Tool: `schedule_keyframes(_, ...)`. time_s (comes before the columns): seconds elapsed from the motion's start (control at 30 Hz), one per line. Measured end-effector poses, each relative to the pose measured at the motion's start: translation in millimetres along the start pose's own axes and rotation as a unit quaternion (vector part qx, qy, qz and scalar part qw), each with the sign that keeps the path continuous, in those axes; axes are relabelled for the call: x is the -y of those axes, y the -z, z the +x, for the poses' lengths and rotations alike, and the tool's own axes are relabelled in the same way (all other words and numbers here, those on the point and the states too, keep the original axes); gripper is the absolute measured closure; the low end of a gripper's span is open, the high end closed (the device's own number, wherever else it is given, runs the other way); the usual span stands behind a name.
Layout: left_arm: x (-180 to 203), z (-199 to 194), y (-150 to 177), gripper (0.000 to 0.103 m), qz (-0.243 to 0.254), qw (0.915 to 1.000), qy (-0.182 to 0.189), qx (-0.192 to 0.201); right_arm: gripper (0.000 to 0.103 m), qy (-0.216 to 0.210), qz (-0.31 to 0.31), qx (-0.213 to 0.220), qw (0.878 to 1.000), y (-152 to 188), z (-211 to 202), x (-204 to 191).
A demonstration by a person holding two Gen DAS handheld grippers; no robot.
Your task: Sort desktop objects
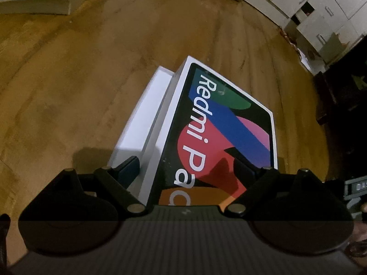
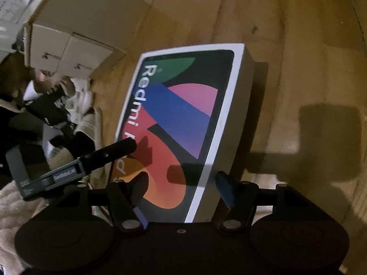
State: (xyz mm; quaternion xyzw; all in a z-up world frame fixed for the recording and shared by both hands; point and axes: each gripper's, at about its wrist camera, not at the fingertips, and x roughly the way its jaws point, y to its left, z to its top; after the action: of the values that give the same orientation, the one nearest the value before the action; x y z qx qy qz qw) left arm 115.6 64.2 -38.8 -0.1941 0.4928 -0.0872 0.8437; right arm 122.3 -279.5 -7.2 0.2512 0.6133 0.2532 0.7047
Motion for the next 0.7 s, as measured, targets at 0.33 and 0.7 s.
schedule_keyframes(0.33, -9, 3, -2, 0.014, -0.015, 0.9999, -0.001, 0.003, 0.034, -0.018, -0.010, -0.012, 1.000, -7, 17, -9)
schedule_keyframes(0.7, -15, 5, -2, 0.013, -0.045, 0.9990, 0.003, 0.001, 0.035, 0.027, -0.039, 0.032, 0.998, -13, -5, -11)
